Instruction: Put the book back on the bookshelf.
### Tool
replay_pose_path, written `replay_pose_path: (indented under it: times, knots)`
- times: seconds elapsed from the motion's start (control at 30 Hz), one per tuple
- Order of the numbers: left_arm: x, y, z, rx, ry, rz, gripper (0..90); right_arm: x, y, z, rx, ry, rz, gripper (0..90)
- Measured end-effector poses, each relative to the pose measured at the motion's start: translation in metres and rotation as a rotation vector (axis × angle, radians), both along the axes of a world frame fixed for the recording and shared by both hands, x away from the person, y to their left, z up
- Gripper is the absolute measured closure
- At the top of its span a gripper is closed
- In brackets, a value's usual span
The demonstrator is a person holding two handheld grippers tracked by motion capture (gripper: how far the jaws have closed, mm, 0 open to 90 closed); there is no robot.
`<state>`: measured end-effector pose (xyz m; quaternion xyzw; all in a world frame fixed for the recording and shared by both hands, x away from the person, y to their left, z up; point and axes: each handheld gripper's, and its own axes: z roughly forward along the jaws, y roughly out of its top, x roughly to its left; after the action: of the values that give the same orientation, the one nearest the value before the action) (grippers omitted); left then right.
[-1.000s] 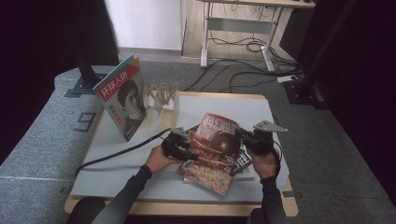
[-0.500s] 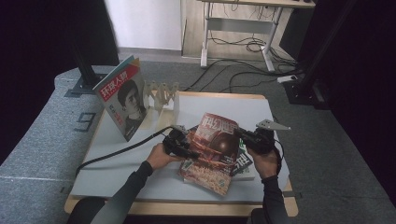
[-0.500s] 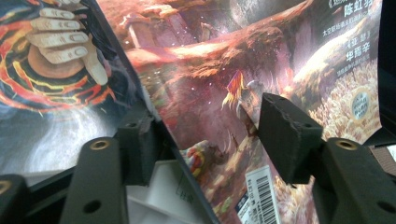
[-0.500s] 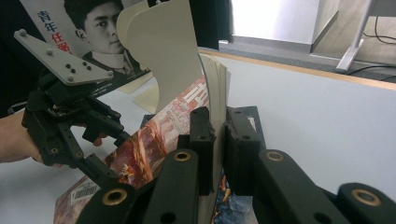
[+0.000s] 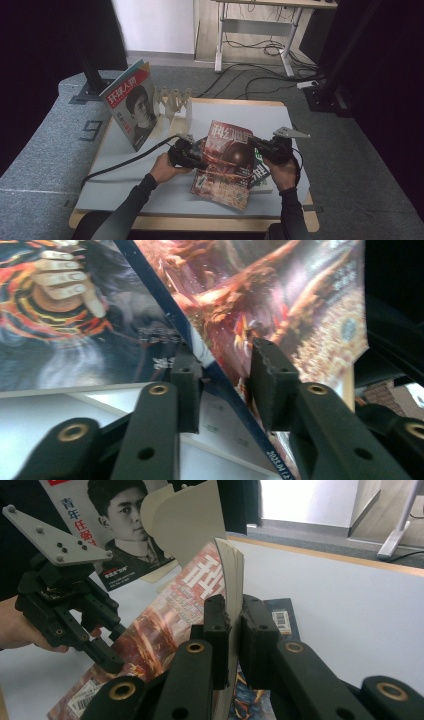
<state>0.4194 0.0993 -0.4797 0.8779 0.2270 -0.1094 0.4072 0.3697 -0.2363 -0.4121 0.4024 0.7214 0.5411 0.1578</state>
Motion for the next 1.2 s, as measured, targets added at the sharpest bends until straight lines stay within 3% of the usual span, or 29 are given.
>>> replay_pose_path:
  times: [0.23,0.37,0.63,0.77,0.9,1.0,1.2]
  knots:
    - [-0.003,0.004,0.008,-0.012,-0.008,0.000,72.1,0.000,0.004,0.007,-0.011,-0.009,0.006,81.7]
    - [-0.004,0.008,0.017,-0.030,-0.032,0.015,74.3,0.001,0.004,0.012,-0.009,-0.023,0.002,81.7]
    - [-0.004,0.016,0.041,-0.057,-0.134,0.062,77.6,0.002,0.009,0.036,-0.010,-0.072,0.007,81.6]
    - [-0.005,0.016,0.051,-0.088,-0.219,0.094,79.4,0.004,0.010,0.051,-0.018,-0.102,-0.003,81.8]
    - [-0.007,0.014,0.052,-0.095,-0.307,0.123,80.6,0.005,0.011,0.063,-0.032,-0.136,-0.012,82.2]
    - [-0.008,0.015,0.049,-0.090,-0.327,0.127,80.9,0.005,0.012,0.064,-0.040,-0.147,-0.012,82.2]
    - [-0.013,0.019,0.047,-0.062,-0.343,0.104,82.9,0.000,0.007,0.060,-0.004,-0.165,0.009,80.2]
